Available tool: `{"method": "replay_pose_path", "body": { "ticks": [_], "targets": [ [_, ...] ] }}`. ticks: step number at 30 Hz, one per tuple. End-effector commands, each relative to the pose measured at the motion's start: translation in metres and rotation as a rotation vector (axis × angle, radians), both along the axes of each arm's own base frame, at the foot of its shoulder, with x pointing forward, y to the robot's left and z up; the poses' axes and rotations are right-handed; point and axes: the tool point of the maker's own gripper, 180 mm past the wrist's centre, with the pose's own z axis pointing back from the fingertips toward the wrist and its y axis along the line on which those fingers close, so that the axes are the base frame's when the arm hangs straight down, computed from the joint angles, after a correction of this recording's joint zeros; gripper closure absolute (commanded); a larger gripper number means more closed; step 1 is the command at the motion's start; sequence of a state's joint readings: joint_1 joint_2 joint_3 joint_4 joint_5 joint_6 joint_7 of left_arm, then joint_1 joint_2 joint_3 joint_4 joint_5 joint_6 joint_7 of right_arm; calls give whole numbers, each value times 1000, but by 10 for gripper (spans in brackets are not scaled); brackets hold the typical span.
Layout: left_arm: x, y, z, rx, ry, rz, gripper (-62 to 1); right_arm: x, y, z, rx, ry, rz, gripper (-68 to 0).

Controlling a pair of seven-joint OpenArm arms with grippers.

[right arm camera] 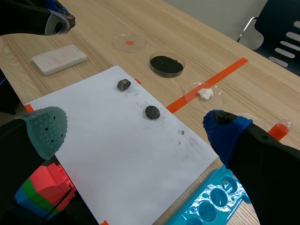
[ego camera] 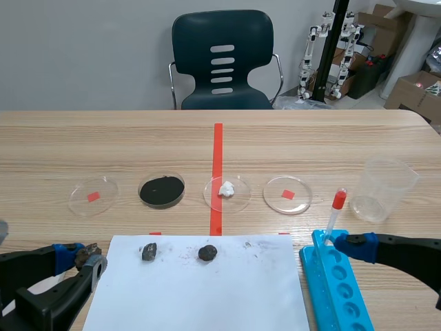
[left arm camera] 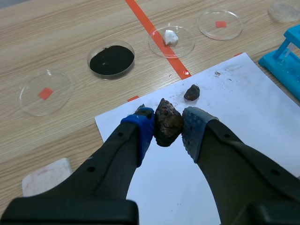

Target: Rub the mineral on the streak plate

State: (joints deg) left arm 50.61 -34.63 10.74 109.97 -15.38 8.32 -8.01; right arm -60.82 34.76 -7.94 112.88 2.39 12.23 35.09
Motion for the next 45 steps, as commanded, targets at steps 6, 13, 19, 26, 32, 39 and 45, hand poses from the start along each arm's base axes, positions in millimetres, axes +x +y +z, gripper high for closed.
{"method": "replay_pose_path", "body": {
  "ticks": [6,13,19,26,32,39,45],
  "targets": [
    [4,-5,12,-20,-42,-12,-113,5,1,11,23,-34,-8,-606],
    [4,-5,12,-19,-41,-12,-113,5,1,11,23,-34,-8,-606],
    [4,-5,12,-19,-41,-12,-113,5,1,11,23,-34,-8,-606],
    [4,-5,12,-19,-41,-11,-113,5,1,11,23,-34,-8,-606],
    [4,-5,12,-19,-41,-10,-113,5,1,11,23,-34,-8,-606],
    [13,-1,5,4,1,21,-113,5,1,11,23,-34,-9,-606],
    [39,14,-11,51,121,121,-113,5,1,11,23,-34,-9,-606]
  ]
}}
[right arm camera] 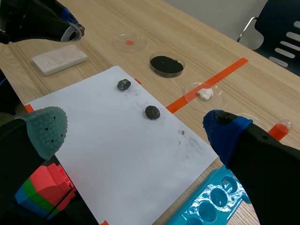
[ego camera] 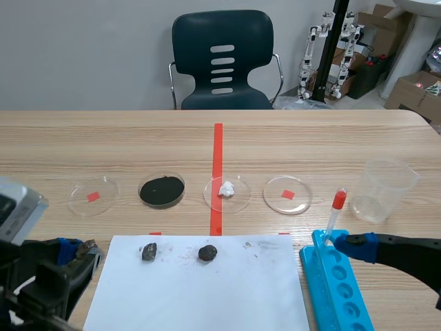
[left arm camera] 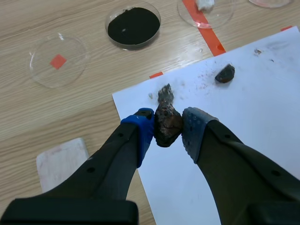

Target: Rub the mineral on the streak plate

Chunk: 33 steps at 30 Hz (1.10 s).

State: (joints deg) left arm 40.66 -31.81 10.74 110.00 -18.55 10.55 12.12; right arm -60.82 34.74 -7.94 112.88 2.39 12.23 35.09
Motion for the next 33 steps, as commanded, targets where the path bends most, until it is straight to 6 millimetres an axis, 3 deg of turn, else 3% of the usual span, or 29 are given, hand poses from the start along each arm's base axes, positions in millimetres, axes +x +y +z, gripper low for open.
{"method": "replay_pose_path", "body": {
  "ticks": [1,11,18,23,33],
  "targets": [
    [14,-1,12,-30,-25,35,-113,5,1,11,23,-34,-8,-606],
    [47,33,0,-43,156,320,-113,5,1,11,23,-34,-8,-606],
    [42,54,-46,2,410,391,-113,5,1,11,23,-34,-8,-606],
    [43,76,-66,43,518,456,-113,5,1,11,23,-34,-8,-606],
    [53,101,-67,60,621,522,-113,5,1,11,23,-34,-8,-606]
  ]
}}
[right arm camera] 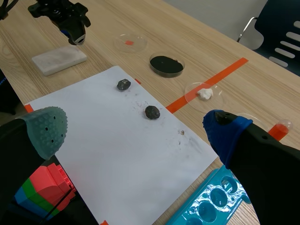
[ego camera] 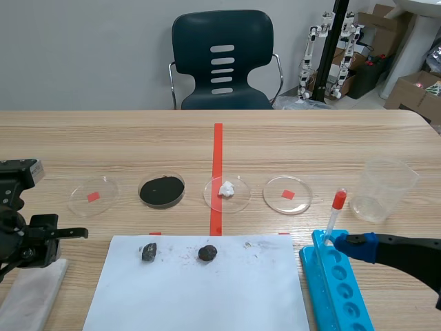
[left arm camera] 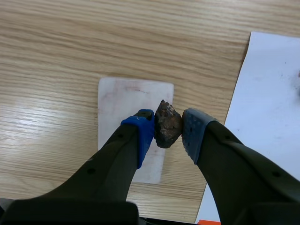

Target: Rub the mineral on the streak plate

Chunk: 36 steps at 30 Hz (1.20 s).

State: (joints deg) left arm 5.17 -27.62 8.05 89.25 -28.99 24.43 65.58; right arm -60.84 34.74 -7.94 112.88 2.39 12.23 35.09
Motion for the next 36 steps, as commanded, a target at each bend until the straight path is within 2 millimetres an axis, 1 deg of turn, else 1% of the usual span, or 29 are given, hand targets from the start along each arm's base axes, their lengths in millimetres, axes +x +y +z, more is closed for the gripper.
{"method": "replay_pose_path", "body": {
  "ticks": [1,15,20,24,30,36],
  "targets": [
    [5,2,5,-3,-8,9,-113,5,1,11,23,-34,-8,-606],
    [6,16,-10,-2,86,21,-113,5,1,11,23,-34,-8,-606],
    [8,15,-18,-17,111,18,-113,5,1,11,23,-34,-8,-606],
    [8,16,-22,-19,119,20,-113,5,1,11,23,-34,-8,-606],
    [4,19,-30,-21,135,31,-113,5,1,11,23,-34,-8,-606],
    [5,16,-34,-29,128,30,-113,5,1,11,23,-34,-8,-606]
  ]
}}
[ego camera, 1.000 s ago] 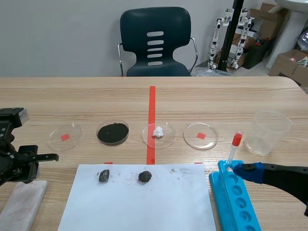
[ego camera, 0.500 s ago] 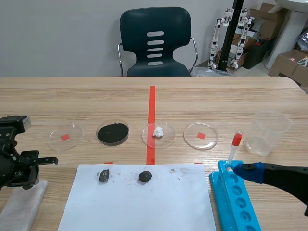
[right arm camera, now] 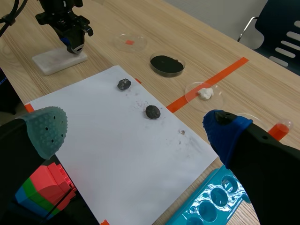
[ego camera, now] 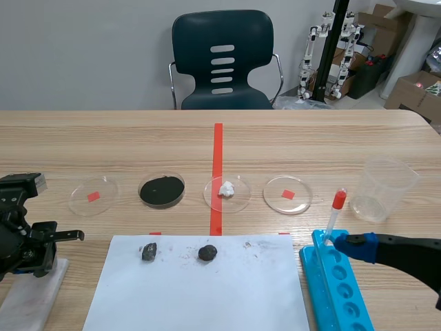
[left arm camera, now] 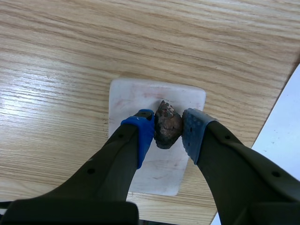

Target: Rub the mineral on the streak plate

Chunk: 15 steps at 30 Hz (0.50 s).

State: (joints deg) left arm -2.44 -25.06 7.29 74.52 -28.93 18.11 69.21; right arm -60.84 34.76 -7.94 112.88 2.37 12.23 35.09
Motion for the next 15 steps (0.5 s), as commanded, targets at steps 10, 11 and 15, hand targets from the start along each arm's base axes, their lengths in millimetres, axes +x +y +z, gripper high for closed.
{"method": "replay_pose_path", "body": {
  "ticks": [10,11,15],
  "targets": [
    [-3,21,1,119,23,5,-113,5,1,11,23,-34,-9,-606],
    [-4,23,1,131,29,5,-113,5,1,11,23,-34,-9,-606],
    [-5,31,3,173,34,14,-113,5,1,11,23,-34,-9,-606]
  ]
}}
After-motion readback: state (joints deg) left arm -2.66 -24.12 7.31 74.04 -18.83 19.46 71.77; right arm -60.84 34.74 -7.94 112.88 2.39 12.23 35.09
